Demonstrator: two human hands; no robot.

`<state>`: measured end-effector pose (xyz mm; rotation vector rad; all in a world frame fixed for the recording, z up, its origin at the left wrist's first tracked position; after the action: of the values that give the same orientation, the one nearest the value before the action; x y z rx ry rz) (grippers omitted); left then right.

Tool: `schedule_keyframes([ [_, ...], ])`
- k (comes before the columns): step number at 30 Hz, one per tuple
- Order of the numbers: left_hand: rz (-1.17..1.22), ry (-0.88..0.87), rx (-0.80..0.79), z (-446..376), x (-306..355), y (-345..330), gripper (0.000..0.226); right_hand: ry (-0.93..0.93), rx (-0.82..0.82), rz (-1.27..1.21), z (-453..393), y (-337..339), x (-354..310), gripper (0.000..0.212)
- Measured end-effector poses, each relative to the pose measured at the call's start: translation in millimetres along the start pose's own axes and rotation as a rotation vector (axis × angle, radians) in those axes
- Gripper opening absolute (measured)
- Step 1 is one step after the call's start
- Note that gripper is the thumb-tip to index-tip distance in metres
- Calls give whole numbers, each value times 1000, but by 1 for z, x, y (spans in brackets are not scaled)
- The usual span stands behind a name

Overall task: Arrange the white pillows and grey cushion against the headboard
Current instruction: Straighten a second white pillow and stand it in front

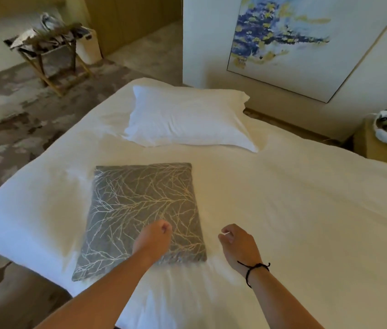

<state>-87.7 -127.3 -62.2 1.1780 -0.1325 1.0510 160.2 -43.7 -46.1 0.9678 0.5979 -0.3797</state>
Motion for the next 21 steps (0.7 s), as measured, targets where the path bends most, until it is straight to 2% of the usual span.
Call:
schedule_keyframes([
  [5, 48, -35, 103, -23, 0, 49, 19, 28, 21, -18, -12, -11, -45, 10],
  [9, 20, -20, 125, -37, -5, 67, 22, 80, 29, -16, -42, -20, -71, 6],
  [14, -31, 0, 204, -57, -27, 104, 22, 147, 33, -30, -106, -35, -108, 10],
  [19, -40, 16, 246, -105, -42, 153, 12, 193, 13, -29, -154, -42, -150, 17],
  [21, -3, 13, 261, -141, -47, 167, 20, 198, 3, -19, -176, -46, -162, 24],
])
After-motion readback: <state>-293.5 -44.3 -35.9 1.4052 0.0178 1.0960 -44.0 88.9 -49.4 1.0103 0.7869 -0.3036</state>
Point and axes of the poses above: each hand's wrist, its own z-axis away from the middle knuckle, its own y-axis out of the back of the hand, x = y × z, the point moved 9 cm from there along -z, towards the middle knuckle, and after that the axes turned 4 degrees about -x, right-handed, at the moved point
